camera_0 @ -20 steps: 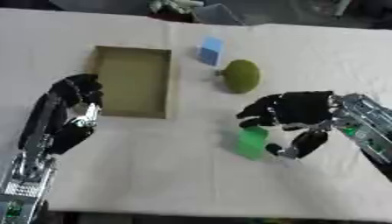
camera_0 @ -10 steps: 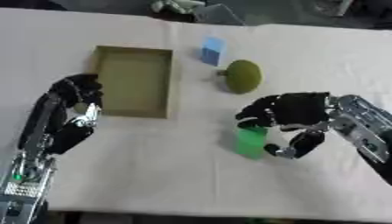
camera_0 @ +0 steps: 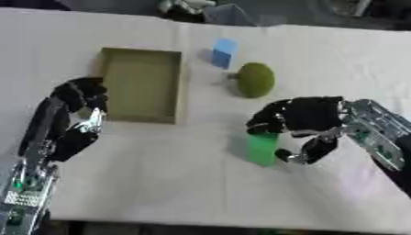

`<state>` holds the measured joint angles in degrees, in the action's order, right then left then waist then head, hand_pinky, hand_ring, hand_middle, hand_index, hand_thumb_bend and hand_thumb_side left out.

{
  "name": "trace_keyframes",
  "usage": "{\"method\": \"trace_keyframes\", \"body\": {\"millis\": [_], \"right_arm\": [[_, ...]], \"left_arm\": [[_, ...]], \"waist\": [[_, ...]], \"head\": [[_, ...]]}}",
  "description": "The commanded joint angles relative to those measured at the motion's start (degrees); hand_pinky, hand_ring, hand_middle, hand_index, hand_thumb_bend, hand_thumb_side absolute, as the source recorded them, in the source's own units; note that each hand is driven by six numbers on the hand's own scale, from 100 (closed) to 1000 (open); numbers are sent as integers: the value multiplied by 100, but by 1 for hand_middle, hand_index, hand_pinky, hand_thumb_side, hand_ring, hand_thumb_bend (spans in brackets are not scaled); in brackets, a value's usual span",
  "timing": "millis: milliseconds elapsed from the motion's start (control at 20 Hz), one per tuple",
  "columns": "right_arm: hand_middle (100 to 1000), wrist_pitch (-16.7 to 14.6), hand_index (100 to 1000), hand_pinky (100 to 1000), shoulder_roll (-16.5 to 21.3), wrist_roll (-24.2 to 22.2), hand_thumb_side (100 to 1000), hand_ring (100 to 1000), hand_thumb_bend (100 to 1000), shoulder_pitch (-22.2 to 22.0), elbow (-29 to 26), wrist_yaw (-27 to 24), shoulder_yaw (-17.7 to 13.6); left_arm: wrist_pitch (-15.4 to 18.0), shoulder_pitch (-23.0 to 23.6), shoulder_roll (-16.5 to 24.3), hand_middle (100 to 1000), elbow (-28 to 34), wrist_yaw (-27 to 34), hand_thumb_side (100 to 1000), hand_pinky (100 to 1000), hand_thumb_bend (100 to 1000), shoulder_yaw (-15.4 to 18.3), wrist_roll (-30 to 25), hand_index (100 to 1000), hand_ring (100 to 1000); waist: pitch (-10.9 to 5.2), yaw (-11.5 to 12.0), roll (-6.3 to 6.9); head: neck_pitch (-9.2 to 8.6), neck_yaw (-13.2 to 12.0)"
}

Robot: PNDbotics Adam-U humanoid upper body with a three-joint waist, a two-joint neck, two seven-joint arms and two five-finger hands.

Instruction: Pick up objects on the table and place them in the box.

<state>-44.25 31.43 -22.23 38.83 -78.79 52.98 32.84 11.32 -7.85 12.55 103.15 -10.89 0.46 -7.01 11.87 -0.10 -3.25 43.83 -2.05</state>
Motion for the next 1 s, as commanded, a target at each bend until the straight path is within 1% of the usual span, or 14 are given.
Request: {"method": "trace_keyframes", "body": {"millis": [50, 450, 500, 550, 650, 700, 850, 1000], "right_arm": [[918, -362, 941, 900, 68, -376, 344, 916, 100, 80, -133, -84, -36], [891, -239, 751, 884, 106, -189, 309, 892, 100, 37, -308, -386, -92], [882, -218, 723, 880, 108, -164, 343, 886, 100, 26, -332, -440, -107], [874, -197, 708, 879, 109, -132, 294, 884, 100, 14, -359, -506, -122], [862, -152, 658, 874, 116, -81, 282, 878, 100, -3, -428, -633, -151], [859, -129, 647, 873, 120, -54, 279, 876, 100, -9, -464, -697, -170], [840, -49, 564, 867, 140, 13, 261, 865, 100, -21, -574, -895, -222], [831, 29, 540, 864, 158, 18, 253, 860, 100, -26, -672, -1075, -251]], "left_arm": [[6, -58, 111, 613, 85, -6, 369, 545, 100, -2, -11, 776, 630], [2, -48, 107, 613, 82, -8, 371, 545, 100, 2, -6, 776, 630], [2, -46, 105, 613, 81, -7, 372, 545, 100, 2, -5, 776, 630], [1, -44, 104, 613, 80, -6, 372, 546, 100, 2, -5, 776, 630], [1, -45, 103, 613, 80, -6, 371, 545, 100, 3, -4, 776, 630], [2, -45, 102, 613, 81, -5, 371, 546, 100, 5, -3, 776, 630], [1, -41, 102, 612, 81, -6, 371, 545, 100, 10, 2, 776, 630], [1, -41, 98, 612, 82, -6, 370, 545, 100, 8, 0, 776, 630]], "waist": [[-65, -2, 22], [-68, -28, 14], [-68, -32, 14], [-69, -35, 16], [-69, -40, 19], [-70, -42, 22], [-71, -51, 25], [-73, -59, 25]], "head": [[28, 5], [28, -5], [28, -4], [28, -5], [28, -12], [28, -13], [28, -15], [28, -20]]}}
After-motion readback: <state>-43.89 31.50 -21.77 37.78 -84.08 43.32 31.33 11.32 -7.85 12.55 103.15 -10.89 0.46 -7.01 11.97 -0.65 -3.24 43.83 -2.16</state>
